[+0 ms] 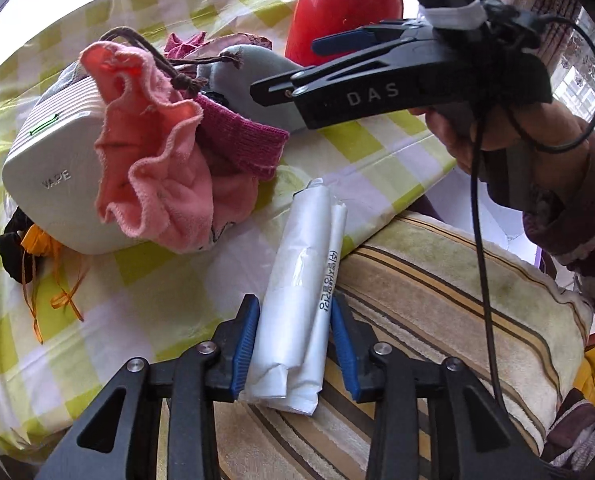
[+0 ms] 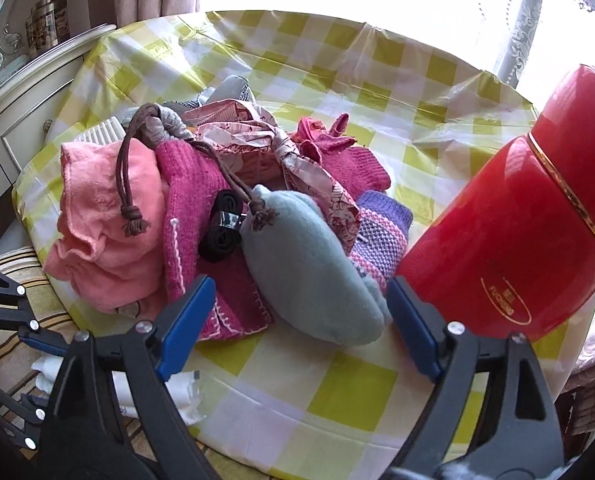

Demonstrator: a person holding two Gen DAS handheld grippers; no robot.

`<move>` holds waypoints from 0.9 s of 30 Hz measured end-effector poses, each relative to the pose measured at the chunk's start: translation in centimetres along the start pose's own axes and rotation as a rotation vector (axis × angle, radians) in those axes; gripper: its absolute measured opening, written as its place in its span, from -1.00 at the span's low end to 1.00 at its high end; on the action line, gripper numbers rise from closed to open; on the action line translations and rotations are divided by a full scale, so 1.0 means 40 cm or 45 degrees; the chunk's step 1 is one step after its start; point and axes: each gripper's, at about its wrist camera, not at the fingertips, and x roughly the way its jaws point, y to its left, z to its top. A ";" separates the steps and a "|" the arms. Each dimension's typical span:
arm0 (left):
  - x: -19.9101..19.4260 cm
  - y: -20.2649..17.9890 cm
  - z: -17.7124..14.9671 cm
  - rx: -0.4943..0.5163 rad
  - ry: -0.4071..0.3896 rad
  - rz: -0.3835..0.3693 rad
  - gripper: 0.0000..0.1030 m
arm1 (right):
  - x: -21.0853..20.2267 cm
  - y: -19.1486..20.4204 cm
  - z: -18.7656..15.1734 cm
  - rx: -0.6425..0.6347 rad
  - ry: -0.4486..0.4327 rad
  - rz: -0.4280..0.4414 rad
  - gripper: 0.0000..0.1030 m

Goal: Organize soft objects
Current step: 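Grasp the white wrapped packet with the left tool while the right tool grasps the grey-blue pouch, then carry the packet and pouch over the purple-rimmed box and open both tools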

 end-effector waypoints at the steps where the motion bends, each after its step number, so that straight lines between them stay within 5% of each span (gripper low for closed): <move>1: -0.007 0.003 -0.006 -0.026 -0.011 -0.007 -0.28 | 0.010 0.000 0.001 -0.011 0.006 -0.007 0.72; 6: -0.049 0.033 -0.050 -0.139 -0.068 -0.029 -0.31 | 0.058 -0.012 -0.005 -0.019 0.048 -0.011 0.59; 10: -0.085 0.037 -0.067 -0.204 -0.111 -0.007 -0.32 | 0.087 -0.027 -0.025 0.048 0.117 0.049 -0.46; 12: -0.100 0.037 -0.070 -0.227 -0.142 0.005 -0.32 | 0.074 -0.020 -0.038 0.067 0.107 0.051 -0.65; 19: -0.177 0.031 -0.079 -0.263 -0.217 0.036 -0.33 | -0.056 -0.029 -0.110 0.258 0.051 0.091 -0.75; 27: -0.137 -0.049 -0.003 -0.239 -0.256 -0.114 -0.33 | -0.239 -0.085 -0.216 0.434 -0.003 0.017 -0.76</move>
